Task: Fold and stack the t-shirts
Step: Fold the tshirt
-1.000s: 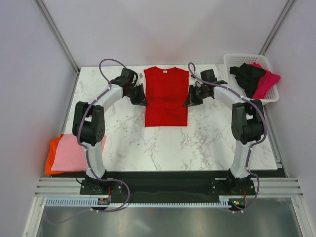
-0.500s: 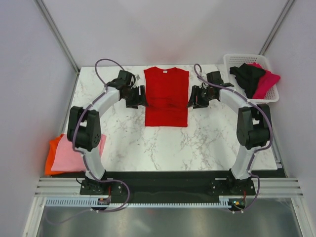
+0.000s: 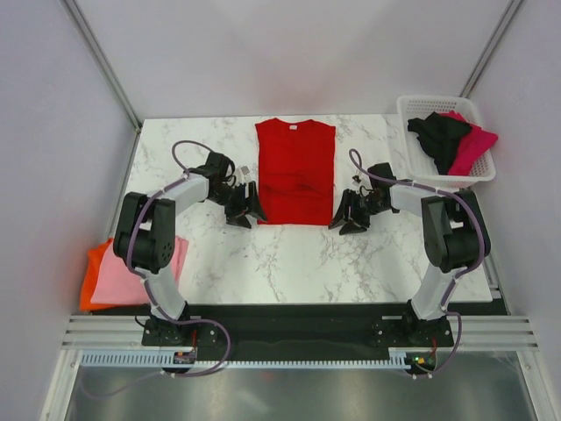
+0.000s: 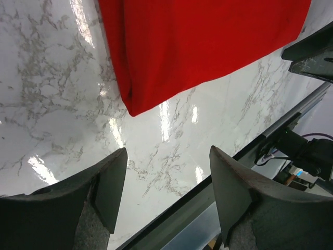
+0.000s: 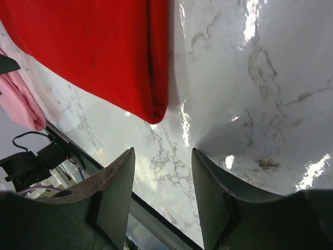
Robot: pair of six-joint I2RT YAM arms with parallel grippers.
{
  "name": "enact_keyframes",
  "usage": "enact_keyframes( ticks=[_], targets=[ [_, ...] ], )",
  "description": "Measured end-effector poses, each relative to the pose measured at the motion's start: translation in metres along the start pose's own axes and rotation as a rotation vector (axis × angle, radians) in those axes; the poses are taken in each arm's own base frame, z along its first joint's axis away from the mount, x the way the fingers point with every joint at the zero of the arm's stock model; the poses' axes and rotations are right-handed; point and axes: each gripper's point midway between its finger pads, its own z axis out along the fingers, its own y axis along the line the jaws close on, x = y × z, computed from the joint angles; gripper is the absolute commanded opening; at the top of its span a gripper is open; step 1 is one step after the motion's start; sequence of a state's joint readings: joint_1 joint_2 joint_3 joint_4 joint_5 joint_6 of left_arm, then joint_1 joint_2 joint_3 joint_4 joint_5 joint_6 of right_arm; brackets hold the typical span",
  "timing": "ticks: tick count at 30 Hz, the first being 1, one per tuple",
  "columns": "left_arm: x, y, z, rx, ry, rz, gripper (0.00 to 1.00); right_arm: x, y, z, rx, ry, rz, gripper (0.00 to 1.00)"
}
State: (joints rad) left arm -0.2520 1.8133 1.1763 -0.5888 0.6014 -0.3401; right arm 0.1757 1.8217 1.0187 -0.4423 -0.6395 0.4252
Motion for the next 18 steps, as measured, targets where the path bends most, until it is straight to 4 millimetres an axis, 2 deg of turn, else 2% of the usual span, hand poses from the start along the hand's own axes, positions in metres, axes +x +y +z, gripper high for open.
enact_keyframes(
  ticks=[10, 18],
  targets=[
    [0.003, 0.012, 0.024, 0.016, 0.064, -0.069, 0.63, -0.009, 0.009, 0.011, -0.069, -0.005, 0.052, 0.54],
    [-0.006, 0.012, 0.033, 0.033, 0.069, -0.079, 0.55, -0.015, 0.014, 0.019, -0.112, 0.02, 0.094, 0.47]
  ],
)
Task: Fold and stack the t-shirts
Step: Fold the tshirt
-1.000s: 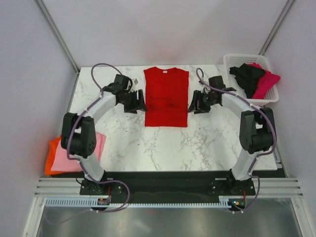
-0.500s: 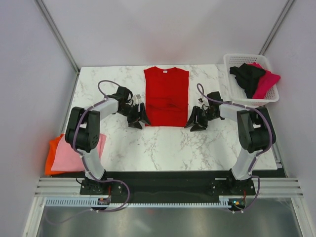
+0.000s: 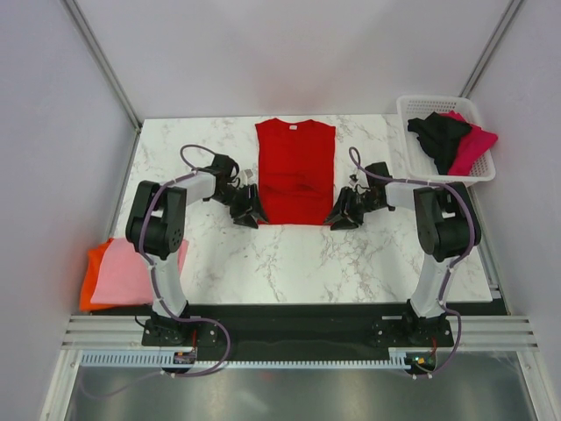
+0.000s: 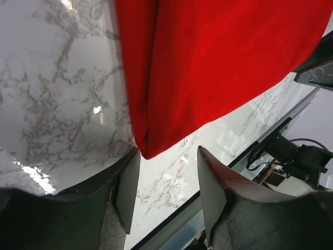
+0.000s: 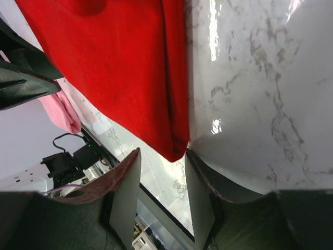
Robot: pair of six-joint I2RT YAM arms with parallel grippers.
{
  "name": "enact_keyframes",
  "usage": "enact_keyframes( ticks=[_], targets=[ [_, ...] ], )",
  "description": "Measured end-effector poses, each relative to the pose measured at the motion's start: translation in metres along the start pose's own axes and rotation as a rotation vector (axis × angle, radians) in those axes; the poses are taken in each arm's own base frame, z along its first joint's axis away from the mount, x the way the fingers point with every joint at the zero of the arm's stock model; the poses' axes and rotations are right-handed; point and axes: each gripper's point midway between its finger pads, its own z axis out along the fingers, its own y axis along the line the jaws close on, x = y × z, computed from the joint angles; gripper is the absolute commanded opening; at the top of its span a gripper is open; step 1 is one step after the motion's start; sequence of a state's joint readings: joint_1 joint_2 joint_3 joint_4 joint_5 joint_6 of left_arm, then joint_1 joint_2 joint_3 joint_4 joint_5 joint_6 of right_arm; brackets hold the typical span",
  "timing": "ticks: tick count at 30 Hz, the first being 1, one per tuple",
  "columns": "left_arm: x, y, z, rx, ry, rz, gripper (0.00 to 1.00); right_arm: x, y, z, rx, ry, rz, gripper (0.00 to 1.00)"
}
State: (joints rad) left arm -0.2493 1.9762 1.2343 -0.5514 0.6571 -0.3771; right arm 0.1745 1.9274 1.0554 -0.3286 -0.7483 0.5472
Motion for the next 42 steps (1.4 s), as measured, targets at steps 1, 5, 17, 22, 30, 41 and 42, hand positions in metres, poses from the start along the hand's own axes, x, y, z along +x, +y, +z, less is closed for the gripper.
enact_keyframes(
  ticks=[1, 5, 17, 22, 30, 41, 42],
  targets=[
    [-0.001, 0.0, 0.001, 0.001, -0.001, 0.0, 0.53, -0.001, 0.001, 0.001, -0.004, 0.001, 0.004, 0.44],
    [-0.002, 0.002, 0.003, -0.001, 0.001, -0.005, 0.41, -0.003, 0.001, 0.004, -0.015, 0.007, 0.023, 0.42],
    [-0.011, 0.005, 0.005, -0.021, -0.019, -0.001, 0.02, -0.009, -0.004, 0.01, -0.006, -0.008, 0.017, 0.0],
    [-0.012, -0.001, 0.001, -0.007, -0.035, 0.015, 0.02, -0.013, -0.003, 0.007, 0.001, -0.026, -0.022, 0.0],
    [-0.005, -0.053, -0.054, 0.098, -0.152, 0.136, 0.02, -0.014, 0.046, -0.049, -0.044, -0.138, -0.195, 0.0],
    [0.03, -0.062, -0.075, 0.137, -0.176, 0.17, 0.02, 0.018, 0.072, -0.092, -0.072, -0.194, -0.297, 0.0],
    [0.032, -0.061, -0.075, 0.136, -0.171, 0.166, 0.02, 0.021, 0.069, -0.091, -0.068, -0.186, -0.291, 0.0]
  ],
)
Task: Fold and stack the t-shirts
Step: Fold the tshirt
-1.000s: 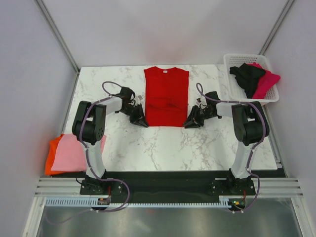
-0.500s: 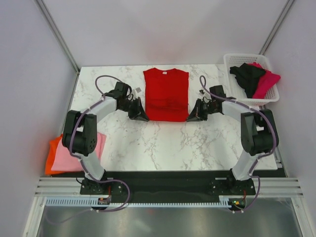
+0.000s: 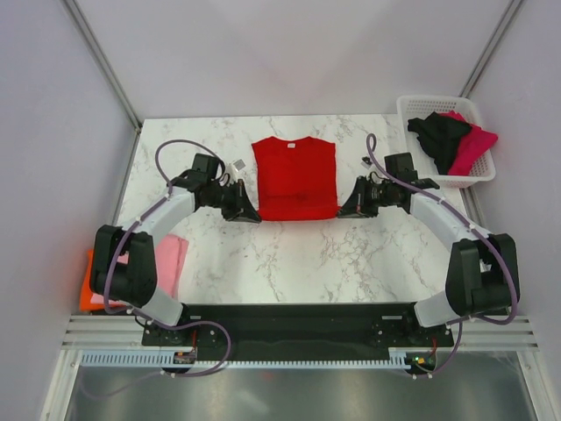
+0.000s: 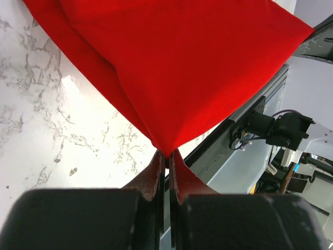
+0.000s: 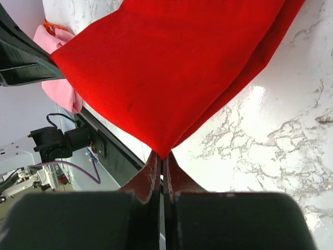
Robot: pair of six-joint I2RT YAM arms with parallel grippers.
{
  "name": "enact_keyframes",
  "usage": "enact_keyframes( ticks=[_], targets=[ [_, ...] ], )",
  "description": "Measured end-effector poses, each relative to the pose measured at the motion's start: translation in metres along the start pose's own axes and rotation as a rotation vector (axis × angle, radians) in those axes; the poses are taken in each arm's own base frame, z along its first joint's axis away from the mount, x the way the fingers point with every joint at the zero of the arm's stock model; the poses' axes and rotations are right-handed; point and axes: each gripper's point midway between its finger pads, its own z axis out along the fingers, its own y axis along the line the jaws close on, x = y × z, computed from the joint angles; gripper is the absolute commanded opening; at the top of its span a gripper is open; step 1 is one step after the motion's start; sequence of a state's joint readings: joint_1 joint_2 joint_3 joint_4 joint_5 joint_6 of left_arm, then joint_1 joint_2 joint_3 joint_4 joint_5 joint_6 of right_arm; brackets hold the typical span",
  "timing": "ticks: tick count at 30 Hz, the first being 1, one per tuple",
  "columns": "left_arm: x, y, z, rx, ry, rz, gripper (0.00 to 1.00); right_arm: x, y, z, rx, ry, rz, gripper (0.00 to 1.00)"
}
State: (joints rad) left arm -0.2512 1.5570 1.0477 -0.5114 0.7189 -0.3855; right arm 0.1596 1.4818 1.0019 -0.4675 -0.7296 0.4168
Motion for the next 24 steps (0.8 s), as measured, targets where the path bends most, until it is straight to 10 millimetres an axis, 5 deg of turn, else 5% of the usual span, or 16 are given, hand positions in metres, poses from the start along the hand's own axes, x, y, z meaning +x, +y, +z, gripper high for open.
enact_keyframes(
  ticks=[5, 8, 16, 17, 18, 19, 22, 24],
  targets=[
    [-0.001, -0.003, -0.003, 0.001, -0.009, 0.007, 0.02, -0.002, -0.003, 0.002, 0.013, 0.018, -0.012, 0.0],
    [-0.024, -0.009, -0.005, -0.001, -0.034, 0.032, 0.02, -0.037, 0.001, 0.009, 0.02, -0.005, -0.061, 0.0],
    [-0.195, -0.028, 0.0, -0.036, -0.271, 0.283, 0.03, -0.198, 0.013, 0.035, 0.019, -0.228, -0.292, 0.03],
    [-0.213, -0.026, 0.003, -0.05, -0.29, 0.309, 0.22, -0.213, 0.008, 0.041, 0.025, -0.245, -0.306, 0.09],
    [-0.233, -0.023, 0.008, -0.065, -0.321, 0.344, 0.36, -0.226, 0.003, 0.048, 0.029, -0.263, -0.321, 0.31],
    [-0.249, -0.018, 0.014, -0.083, -0.343, 0.368, 0.48, -0.237, -0.001, 0.055, 0.031, -0.277, -0.329, 0.36],
    [-0.283, 0.006, 0.033, -0.147, -0.394, 0.402, 0.54, -0.263, -0.03, 0.083, 0.059, -0.304, -0.351, 0.45],
    [-0.287, 0.03, 0.049, -0.197, -0.386, 0.389, 0.59, -0.27, -0.053, 0.102, 0.094, -0.305, -0.347, 0.48]
  ],
)
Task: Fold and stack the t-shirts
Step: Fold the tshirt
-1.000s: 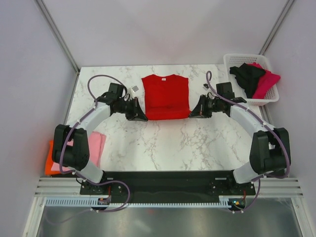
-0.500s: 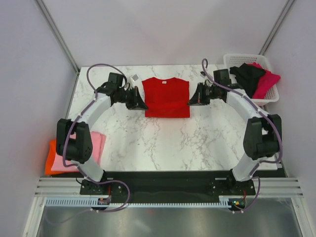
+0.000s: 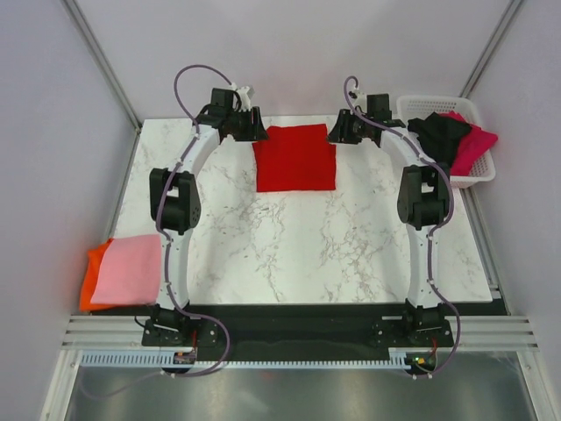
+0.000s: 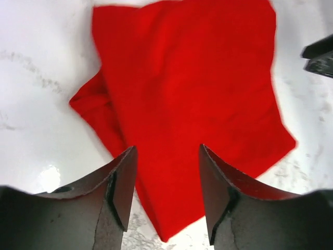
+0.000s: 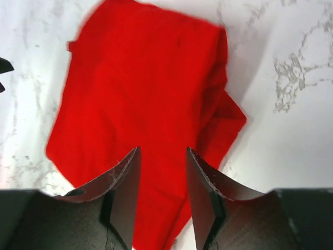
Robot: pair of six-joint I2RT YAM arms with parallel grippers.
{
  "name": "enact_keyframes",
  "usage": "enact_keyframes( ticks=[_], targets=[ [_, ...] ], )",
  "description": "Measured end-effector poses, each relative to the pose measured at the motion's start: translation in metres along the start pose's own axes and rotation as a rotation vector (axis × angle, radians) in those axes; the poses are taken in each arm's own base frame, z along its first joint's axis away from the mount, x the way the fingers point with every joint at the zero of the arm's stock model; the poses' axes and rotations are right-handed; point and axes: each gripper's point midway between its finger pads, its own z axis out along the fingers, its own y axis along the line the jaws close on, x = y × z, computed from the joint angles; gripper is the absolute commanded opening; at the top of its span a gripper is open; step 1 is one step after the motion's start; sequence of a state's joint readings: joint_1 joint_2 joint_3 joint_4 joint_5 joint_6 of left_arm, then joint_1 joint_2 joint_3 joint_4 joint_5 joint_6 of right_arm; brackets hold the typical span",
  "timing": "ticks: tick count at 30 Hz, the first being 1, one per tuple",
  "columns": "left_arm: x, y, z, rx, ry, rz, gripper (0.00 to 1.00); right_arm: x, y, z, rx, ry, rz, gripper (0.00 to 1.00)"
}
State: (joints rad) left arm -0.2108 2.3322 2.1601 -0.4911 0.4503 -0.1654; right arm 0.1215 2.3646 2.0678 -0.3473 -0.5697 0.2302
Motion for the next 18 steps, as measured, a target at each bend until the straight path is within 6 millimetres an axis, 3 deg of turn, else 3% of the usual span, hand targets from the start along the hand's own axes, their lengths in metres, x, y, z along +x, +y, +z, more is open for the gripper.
enact_keyframes(
  ticks=[2, 5, 11, 14, 18],
  targets=[
    [0.014, 0.013, 0.01, -0.037, 0.031, -0.018, 0.62, 0.012, -0.014, 0.01, 0.023, 0.024, 0.007, 0.48],
    [0.03, 0.024, 0.013, -0.08, 0.067, -0.037, 0.71, 0.016, -0.015, 0.01, 0.024, 0.036, 0.002, 0.52],
    [0.045, 0.025, 0.002, -0.096, 0.126, -0.046, 0.71, -0.002, 0.014, -0.003, -0.07, 0.0, -0.007, 0.53],
    [0.059, 0.025, 0.0, -0.077, 0.166, -0.068, 0.74, 0.003, 0.026, -0.004, -0.121, 0.009, 0.004, 0.53],
    [0.079, 0.03, -0.002, -0.061, 0.222, -0.109, 0.75, 0.02, 0.029, 0.004, -0.148, 0.05, 0.038, 0.53]
  ],
)
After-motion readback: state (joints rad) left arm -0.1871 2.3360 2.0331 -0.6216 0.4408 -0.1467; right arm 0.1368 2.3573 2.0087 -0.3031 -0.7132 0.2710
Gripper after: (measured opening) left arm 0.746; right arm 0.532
